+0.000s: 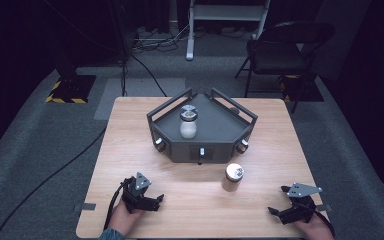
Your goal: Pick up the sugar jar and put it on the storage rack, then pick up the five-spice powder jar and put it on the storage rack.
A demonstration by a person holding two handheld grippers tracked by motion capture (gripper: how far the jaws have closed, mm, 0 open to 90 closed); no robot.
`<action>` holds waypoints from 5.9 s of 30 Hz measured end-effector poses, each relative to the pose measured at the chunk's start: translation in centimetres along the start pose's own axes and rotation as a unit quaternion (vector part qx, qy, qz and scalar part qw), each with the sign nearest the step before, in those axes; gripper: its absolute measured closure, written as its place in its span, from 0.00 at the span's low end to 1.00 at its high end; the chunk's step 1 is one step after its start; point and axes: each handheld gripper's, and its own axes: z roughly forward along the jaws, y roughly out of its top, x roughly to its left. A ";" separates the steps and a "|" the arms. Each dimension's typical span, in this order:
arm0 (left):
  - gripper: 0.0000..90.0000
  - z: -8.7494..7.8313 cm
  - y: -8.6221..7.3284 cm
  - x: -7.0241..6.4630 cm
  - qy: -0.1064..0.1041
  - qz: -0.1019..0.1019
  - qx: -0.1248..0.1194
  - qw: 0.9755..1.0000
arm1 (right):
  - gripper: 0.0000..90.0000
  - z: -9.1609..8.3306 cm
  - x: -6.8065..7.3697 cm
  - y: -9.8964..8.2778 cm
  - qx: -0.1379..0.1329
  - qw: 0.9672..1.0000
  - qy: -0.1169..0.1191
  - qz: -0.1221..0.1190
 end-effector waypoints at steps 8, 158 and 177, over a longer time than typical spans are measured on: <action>0.00 0.0 0.0 0.0 0.000 0.000 0.000 1.000 | 0.00 0.0 0.0 0.0 0.000 1.000 0.000 0.000; 0.01 0.2 0.3 0.0 -0.003 0.006 0.000 1.000 | 0.04 1.4 0.7 6.4 -0.118 0.991 0.052 -0.048; 0.01 0.2 0.3 0.0 -0.003 0.005 0.000 1.000 | 0.05 4.5 0.3 8.7 -0.169 0.978 0.097 -0.069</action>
